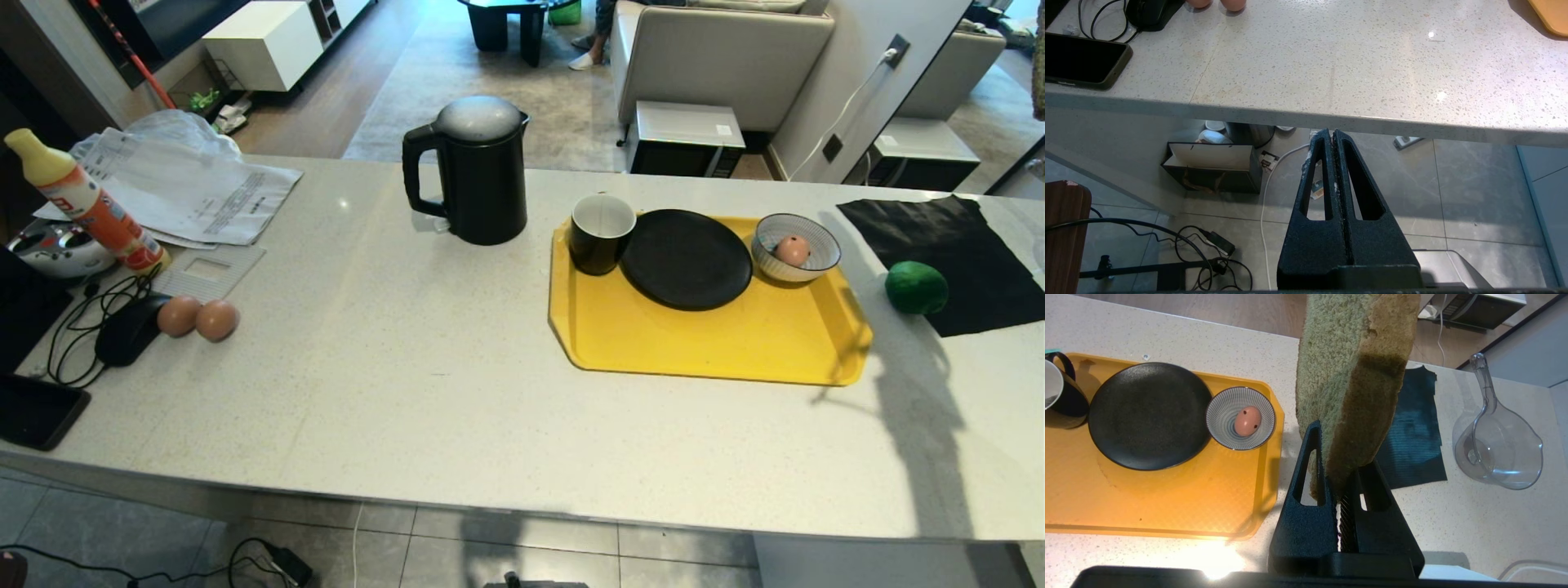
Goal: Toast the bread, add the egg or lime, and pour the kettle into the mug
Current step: Put the bread slices in the toaster
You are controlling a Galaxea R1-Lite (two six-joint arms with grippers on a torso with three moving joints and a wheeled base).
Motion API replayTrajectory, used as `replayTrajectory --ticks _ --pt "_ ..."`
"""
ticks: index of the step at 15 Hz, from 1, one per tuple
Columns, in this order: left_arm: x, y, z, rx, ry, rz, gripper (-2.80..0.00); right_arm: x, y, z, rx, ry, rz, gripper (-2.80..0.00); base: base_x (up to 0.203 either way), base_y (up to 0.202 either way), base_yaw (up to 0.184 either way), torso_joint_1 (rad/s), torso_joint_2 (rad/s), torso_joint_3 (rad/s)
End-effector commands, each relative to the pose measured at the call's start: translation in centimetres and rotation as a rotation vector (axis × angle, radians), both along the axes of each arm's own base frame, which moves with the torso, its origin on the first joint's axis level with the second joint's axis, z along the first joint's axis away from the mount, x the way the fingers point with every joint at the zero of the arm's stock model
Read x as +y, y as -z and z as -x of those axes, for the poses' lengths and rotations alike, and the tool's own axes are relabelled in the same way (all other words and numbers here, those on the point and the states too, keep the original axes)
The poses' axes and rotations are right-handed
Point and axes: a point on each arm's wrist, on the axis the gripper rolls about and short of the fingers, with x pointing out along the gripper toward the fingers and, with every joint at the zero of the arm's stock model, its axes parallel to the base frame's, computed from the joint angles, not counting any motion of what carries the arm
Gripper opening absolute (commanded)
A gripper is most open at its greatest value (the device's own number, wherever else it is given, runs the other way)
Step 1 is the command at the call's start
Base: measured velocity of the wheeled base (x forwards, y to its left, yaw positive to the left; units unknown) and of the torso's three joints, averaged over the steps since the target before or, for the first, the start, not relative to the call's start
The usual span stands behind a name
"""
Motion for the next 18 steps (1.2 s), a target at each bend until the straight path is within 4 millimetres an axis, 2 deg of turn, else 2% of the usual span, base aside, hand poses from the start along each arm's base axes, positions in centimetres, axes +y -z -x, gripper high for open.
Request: replayTrajectory --ticks 1,6,18 --pt "0.0 0.46 -0.13 0.016 -0.001 0.001 -2.8 0.0 0.07 -0.04 0.005 -0.003 -0.001 -2.8 0.0 0.0 0.0 0.0 0.0 0.0" --pt "0.0 0.46 -0.13 0.016 0.0 0.001 -2.8 -0.04 0.28 -0.16 0.014 -0.004 -0.004 -2.8 0.001 0.002 -0.016 0.0 0.0 0.001" --pt "0.0 0.46 -0.13 0.016 0.0 0.001 -2.8 0.02 0.44 -0.27 0.019 -0.042 -0.012 -2.8 0.001 0.009 -0.17 0.0 0.0 0.001"
